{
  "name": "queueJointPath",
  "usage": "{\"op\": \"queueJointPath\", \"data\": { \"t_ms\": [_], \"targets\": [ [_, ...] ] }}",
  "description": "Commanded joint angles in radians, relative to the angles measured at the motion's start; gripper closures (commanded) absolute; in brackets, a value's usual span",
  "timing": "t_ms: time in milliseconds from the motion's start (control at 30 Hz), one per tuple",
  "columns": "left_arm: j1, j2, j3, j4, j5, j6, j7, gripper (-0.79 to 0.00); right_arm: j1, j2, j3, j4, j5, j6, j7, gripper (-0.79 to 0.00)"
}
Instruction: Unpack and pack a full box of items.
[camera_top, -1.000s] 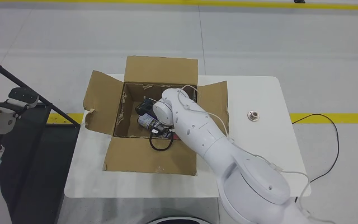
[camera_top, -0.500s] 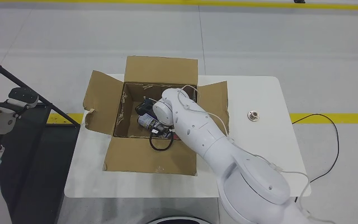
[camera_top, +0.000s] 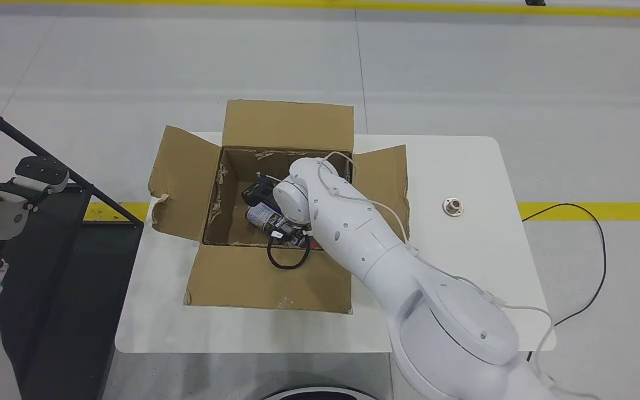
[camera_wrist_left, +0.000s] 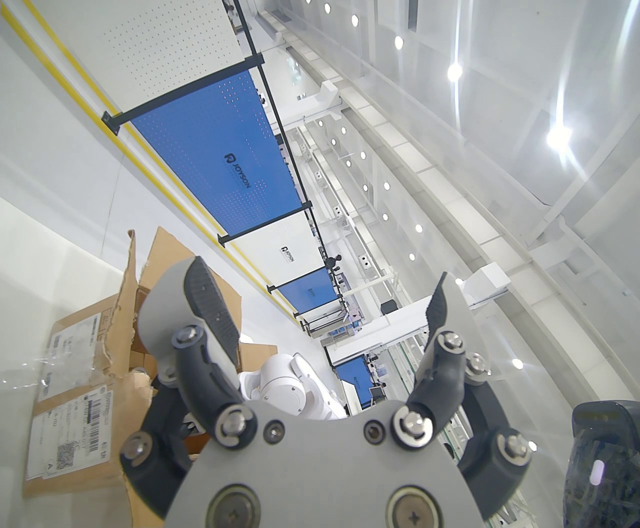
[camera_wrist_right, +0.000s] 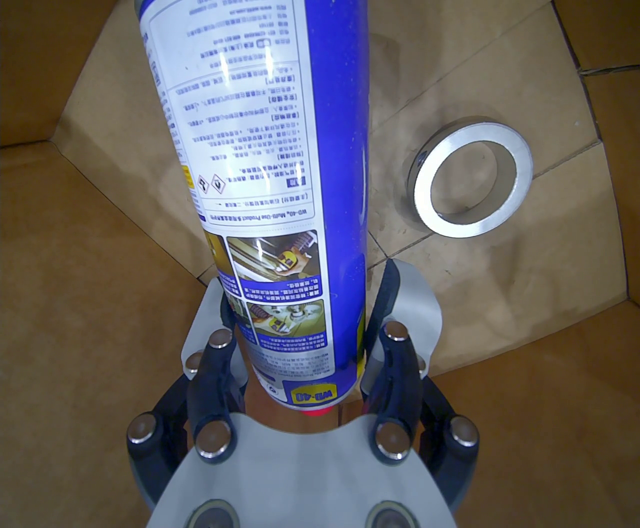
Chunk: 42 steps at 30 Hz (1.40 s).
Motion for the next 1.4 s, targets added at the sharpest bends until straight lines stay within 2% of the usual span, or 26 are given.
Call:
{"op": "queueJointPath", "data": {
  "t_ms": [0, 367, 400, 433, 467, 500, 567, 900, 1100, 1367],
  "targets": [
    [0.000, 0.000, 0.000, 0.000, 0.000, 0.000, 0.000, -0.785, 0.000, 0.000, 0.000, 0.000, 0.000, 0.000, 0.000, -0.566],
    [0.000, 0.000, 0.000, 0.000, 0.000, 0.000, 0.000, -0.785, 0.000, 0.000, 0.000, 0.000, 0.000, 0.000, 0.000, -0.566],
    [0.038, -0.005, 0.036, 0.054, 0.020, -0.017, -0.002, -0.785, 0.000, 0.000, 0.000, 0.000, 0.000, 0.000, 0.000, -0.785],
    [0.106, -0.022, 0.134, 0.127, 0.071, -0.180, 0.032, -0.785, -0.003, 0.000, 0.000, -0.001, -0.002, 0.001, -0.007, -0.785],
    [0.133, -0.034, 0.192, 0.152, 0.104, -0.309, 0.085, -0.785, -0.011, 0.002, -0.003, -0.007, -0.013, 0.005, -0.027, -0.785],
    [0.146, -0.040, 0.228, 0.164, 0.128, -0.380, 0.117, -0.785, -0.013, 0.003, -0.003, -0.013, -0.022, 0.011, -0.041, -0.785],
    [0.154, -0.046, 0.261, 0.171, 0.157, -0.429, 0.159, -0.785, -0.016, 0.008, -0.001, -0.027, -0.035, 0.016, -0.058, -0.785],
    [0.156, -0.055, 0.295, 0.173, 0.176, -0.455, 0.226, -0.785, -0.033, 0.034, 0.019, -0.099, -0.078, 0.024, -0.044, -0.785],
    [0.162, -0.058, 0.273, 0.153, 0.205, -0.484, 0.265, -0.785, -0.047, 0.049, 0.035, -0.139, -0.089, -0.006, -0.022, -0.785],
    [0.190, -0.062, 0.222, 0.109, 0.219, -0.505, 0.290, -0.785, -0.076, 0.066, 0.054, -0.180, -0.111, 0.005, -0.017, -0.785]
  ]
}}
